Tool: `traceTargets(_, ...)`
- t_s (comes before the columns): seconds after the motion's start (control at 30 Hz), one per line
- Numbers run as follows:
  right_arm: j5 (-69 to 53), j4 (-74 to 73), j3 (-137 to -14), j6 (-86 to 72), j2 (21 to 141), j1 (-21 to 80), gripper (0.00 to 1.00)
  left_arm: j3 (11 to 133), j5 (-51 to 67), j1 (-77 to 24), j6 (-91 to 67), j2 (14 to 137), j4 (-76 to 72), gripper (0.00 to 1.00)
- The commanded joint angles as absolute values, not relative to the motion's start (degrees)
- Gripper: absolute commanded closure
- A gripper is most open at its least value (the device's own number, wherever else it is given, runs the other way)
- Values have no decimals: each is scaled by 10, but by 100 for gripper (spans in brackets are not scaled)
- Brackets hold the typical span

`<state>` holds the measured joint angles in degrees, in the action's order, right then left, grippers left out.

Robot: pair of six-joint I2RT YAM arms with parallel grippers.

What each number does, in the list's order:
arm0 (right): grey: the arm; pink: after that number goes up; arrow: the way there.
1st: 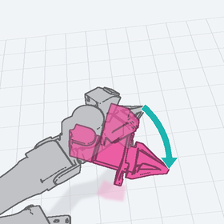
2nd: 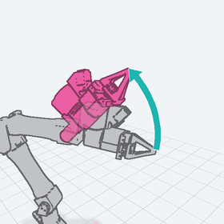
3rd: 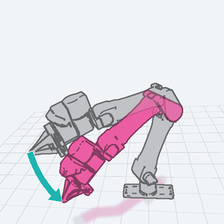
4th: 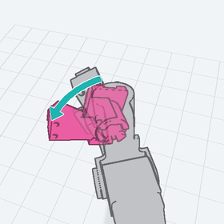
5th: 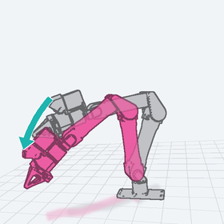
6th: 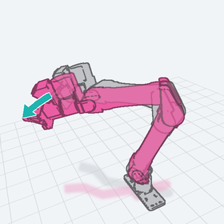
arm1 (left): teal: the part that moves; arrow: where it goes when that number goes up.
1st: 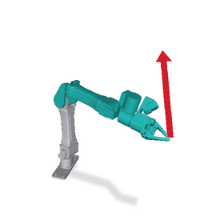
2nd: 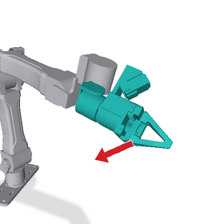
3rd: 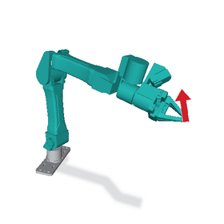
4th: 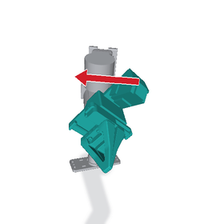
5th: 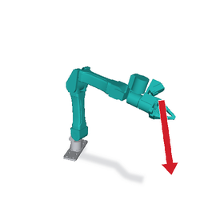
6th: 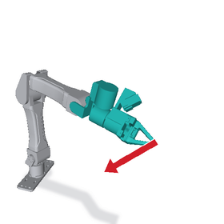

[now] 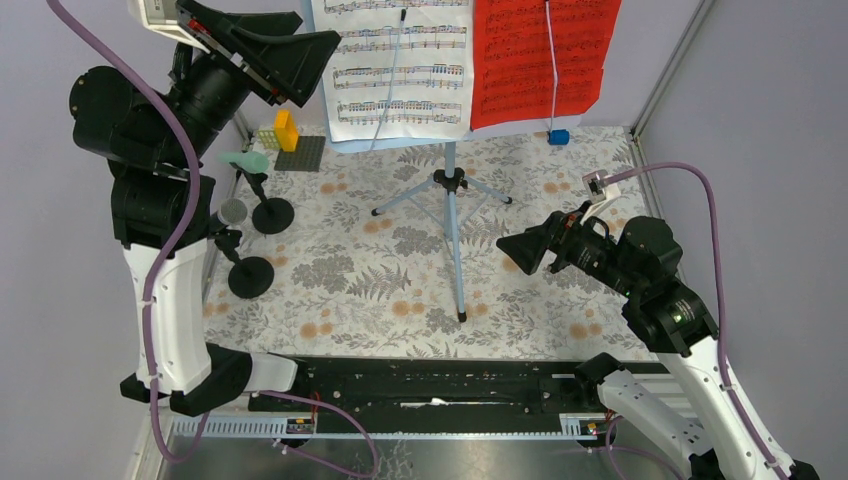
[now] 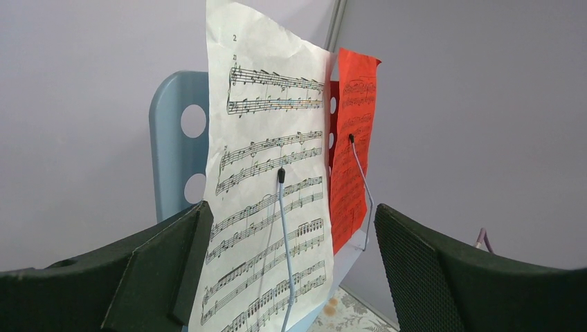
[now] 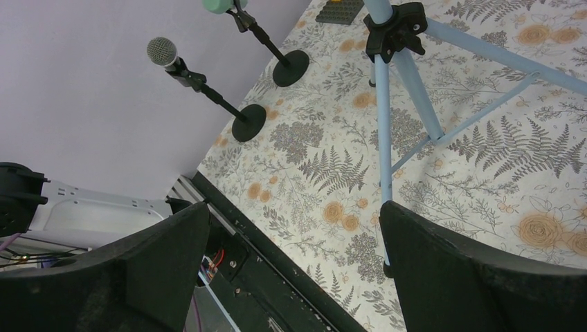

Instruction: Pack up the instrument practice props

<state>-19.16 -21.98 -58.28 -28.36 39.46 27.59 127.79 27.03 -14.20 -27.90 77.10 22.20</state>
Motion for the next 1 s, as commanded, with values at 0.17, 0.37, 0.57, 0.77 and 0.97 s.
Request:
traceTargets(0.17,-203,-203,-578,-286,387,274,0,1283,273,-137,-276,785,179,8)
traceTargets(0.37,-203,-203,-569,-285,380,274,0,1282,283,-131,-280,797,169,8)
traceTargets(0.57,-206,-203,-562,-285,376,274,0,1249,322,-130,-300,798,142,9)
traceTargets(0.77,-206,-202,-557,-288,374,274,0,1198,344,-130,-305,788,125,13)
traceTargets(0.97,-206,-203,-555,-288,373,274,0,1169,349,-130,-299,777,121,28)
